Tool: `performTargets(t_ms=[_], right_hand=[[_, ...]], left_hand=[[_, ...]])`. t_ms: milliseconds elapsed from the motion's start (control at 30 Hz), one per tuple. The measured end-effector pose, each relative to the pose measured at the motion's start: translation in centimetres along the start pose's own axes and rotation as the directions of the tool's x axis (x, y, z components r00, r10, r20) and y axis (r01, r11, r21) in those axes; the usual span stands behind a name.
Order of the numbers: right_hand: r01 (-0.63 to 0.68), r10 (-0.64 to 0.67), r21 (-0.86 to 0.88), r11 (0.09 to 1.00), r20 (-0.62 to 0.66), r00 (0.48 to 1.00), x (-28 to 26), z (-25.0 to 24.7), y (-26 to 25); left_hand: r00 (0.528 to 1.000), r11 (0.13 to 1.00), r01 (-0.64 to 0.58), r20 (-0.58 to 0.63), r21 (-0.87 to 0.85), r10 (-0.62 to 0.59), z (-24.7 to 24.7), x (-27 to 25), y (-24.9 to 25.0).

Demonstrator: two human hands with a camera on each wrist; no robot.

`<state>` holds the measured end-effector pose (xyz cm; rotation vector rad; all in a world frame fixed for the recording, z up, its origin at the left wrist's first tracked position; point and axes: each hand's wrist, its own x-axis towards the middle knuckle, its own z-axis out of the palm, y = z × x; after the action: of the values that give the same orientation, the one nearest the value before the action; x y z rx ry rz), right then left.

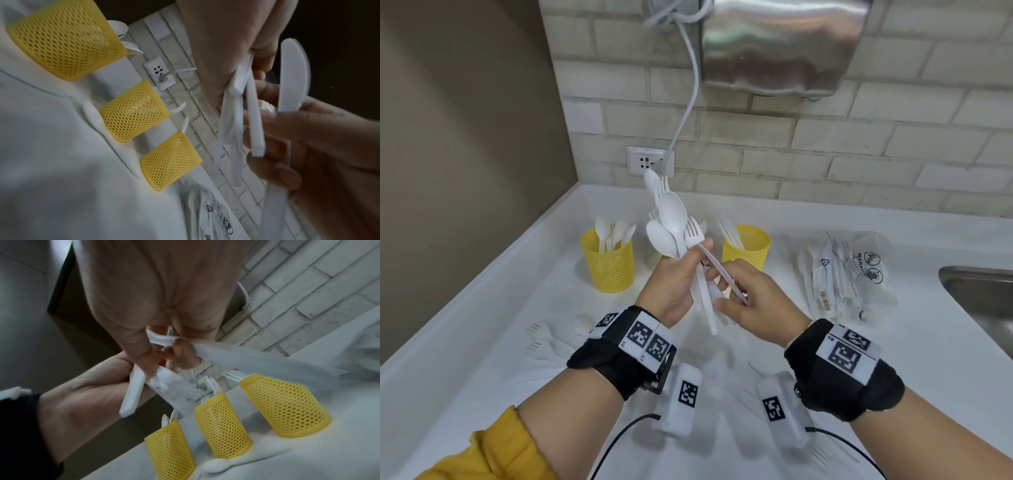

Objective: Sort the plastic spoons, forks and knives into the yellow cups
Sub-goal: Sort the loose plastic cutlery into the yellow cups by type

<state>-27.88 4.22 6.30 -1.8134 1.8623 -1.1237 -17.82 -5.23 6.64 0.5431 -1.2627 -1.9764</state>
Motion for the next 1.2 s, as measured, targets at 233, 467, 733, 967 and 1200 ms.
performTargets(t_ms=[233, 467, 733, 967, 1200], right_hand=[[-0.066, 0.068, 0.023, 0.998, -0.072, 0.995, 0.2, 0.7, 0.3], [-0.193, 0.184, 0.088, 0.977, 0.103, 0.977, 0.4, -1.1, 0.8], [-0.271, 0.221, 0.290, 0.918, 0.196, 0.955, 0.1, -2.5, 0.7], [-0.266, 0.243, 0.130, 0.955, 0.169, 0.955, 0.9, -2.6, 1.3], [-0.390, 0.350, 0.419, 0.820, 0.172, 0.921, 0.8, 0.0, 1.4]], left_hand=[[0.999, 1.000, -0.013, -0.030, -0.013, 0.013, 0.4, 0.4, 0.1], [0.995, 0.998, 0.021, -0.094, -0.060, -0.026, -1.1, 1.6, 0.5], [0.999, 0.995, 0.026, -0.037, -0.092, -0.030, -1.4, 2.0, 0.5], [0.997, 0.993, -0.005, -0.081, -0.118, -0.005, -1.5, 2.4, 0.8], [1.000, 0.976, -0.029, 0.000, -0.214, 0.030, -1.9, 2.9, 1.7]])
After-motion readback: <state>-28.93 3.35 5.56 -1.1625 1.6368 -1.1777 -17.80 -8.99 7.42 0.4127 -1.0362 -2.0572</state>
